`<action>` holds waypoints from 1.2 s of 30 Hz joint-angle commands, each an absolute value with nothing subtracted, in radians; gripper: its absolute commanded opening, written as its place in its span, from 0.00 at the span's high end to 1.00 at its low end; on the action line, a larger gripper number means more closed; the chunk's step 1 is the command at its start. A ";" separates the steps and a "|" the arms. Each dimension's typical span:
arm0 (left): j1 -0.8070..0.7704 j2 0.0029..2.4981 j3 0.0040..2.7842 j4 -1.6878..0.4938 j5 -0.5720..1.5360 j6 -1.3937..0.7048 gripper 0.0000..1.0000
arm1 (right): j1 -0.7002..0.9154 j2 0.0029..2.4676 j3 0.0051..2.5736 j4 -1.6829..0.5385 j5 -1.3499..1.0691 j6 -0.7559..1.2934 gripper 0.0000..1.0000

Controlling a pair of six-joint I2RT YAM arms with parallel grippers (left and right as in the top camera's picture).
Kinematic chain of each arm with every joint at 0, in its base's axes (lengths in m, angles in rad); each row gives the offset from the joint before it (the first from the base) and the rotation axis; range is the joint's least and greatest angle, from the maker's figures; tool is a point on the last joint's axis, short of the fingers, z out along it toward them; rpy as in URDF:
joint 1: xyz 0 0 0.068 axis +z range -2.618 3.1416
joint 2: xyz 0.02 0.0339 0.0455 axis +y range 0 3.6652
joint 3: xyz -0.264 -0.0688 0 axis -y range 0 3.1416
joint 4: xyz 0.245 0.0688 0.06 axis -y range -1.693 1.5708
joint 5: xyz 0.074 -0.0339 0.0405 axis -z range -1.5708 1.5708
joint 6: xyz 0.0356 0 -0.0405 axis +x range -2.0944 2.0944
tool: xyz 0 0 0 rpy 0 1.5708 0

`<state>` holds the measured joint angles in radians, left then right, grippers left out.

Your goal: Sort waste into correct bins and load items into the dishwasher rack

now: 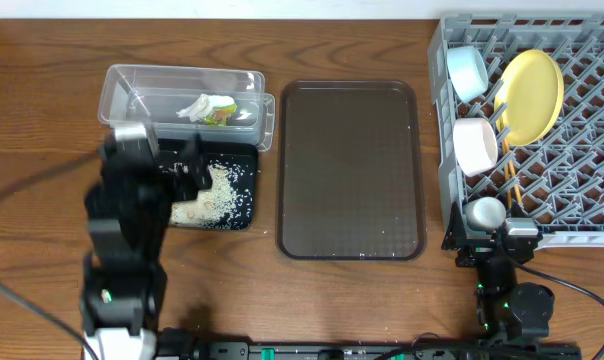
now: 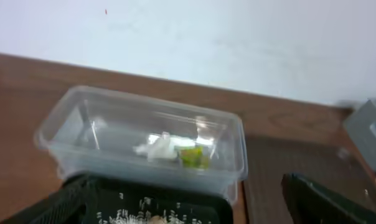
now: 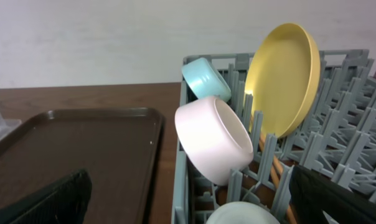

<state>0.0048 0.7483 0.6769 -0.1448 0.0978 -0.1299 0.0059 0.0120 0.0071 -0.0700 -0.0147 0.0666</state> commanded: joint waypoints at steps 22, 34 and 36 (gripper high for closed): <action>0.007 0.060 0.088 0.061 0.093 -0.120 0.05 | 0.014 0.006 0.006 -0.074 -0.008 0.055 0.01; 0.004 0.001 0.004 0.042 0.096 -0.120 0.05 | 0.014 0.006 0.006 -0.074 -0.008 0.055 0.01; -0.001 0.001 0.004 0.026 0.096 -0.120 0.05 | 0.014 0.006 0.006 -0.074 -0.008 0.055 0.01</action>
<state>0.0044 0.0109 0.0093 0.0292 0.0978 -0.1295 0.0059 0.0120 0.0071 -0.0700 -0.0113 0.0639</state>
